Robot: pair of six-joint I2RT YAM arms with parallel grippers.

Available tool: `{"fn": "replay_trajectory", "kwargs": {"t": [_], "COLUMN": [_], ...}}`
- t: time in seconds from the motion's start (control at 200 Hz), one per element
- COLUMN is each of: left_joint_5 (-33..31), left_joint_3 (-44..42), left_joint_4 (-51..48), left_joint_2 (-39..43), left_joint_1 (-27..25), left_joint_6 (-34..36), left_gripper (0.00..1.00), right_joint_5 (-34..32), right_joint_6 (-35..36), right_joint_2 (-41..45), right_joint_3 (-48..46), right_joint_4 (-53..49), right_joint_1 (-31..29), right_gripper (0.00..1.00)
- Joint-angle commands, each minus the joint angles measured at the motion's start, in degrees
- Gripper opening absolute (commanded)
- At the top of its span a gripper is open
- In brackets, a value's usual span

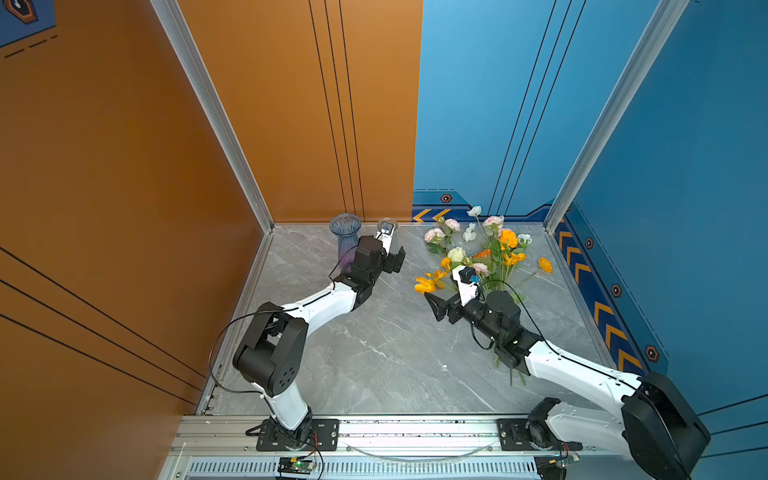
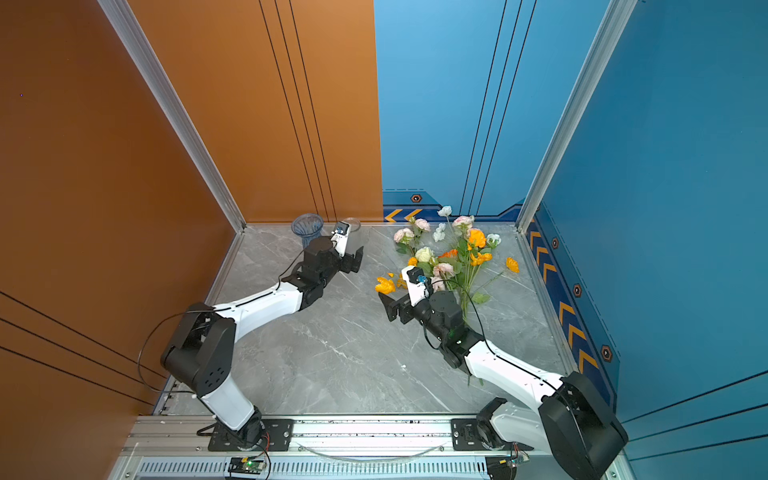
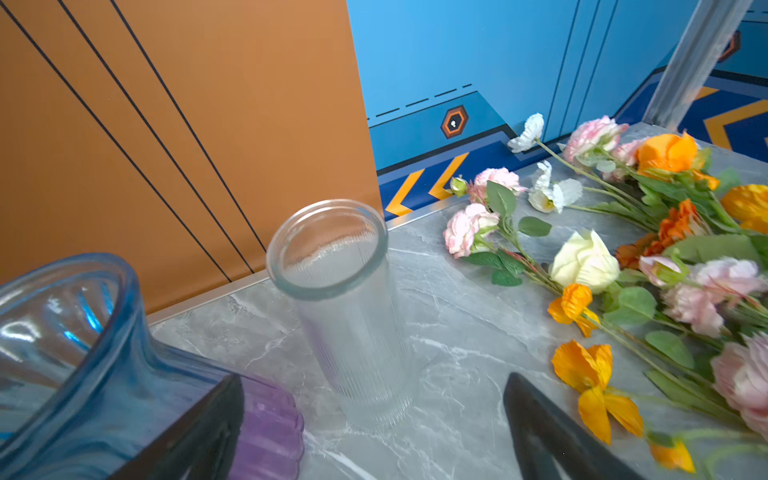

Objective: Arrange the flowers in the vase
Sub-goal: 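Grasp the clear glass vase with left gripper while right arm reaches flowers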

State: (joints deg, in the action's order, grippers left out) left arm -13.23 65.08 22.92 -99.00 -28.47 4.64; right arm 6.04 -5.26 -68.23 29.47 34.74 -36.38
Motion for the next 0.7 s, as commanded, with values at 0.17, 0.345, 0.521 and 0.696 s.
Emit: {"fn": "replay_trajectory", "kwargs": {"t": [0.17,0.345,0.521,0.696], "left_joint_5": [-5.47,-7.7,-8.43,-6.0], "left_joint_3": [6.56,8.81,10.18,10.24], "left_joint_4": [1.92,3.0,4.57,9.79], "left_joint_2": [-8.05,-11.19,-13.55,-15.71], "left_joint_1": [0.03,0.17,1.08,2.29], "left_joint_6": [-3.02,-4.6,-6.88,-8.83], "left_gripper": [0.98,0.98,0.98,0.98], "right_joint_5": [0.68,0.57,0.13,0.19], "right_joint_6": [2.74,3.28,3.73,4.03], "right_joint_2": [-0.7,-1.29,-1.56,-2.78], "right_joint_3": [-0.82,-1.03,-1.43,-1.44], "right_joint_4": [5.55,5.85,6.39,6.6], "right_joint_1": [-0.78,-0.76,-0.79,-0.79], "right_gripper": [1.0,1.0,1.0,1.0]}}
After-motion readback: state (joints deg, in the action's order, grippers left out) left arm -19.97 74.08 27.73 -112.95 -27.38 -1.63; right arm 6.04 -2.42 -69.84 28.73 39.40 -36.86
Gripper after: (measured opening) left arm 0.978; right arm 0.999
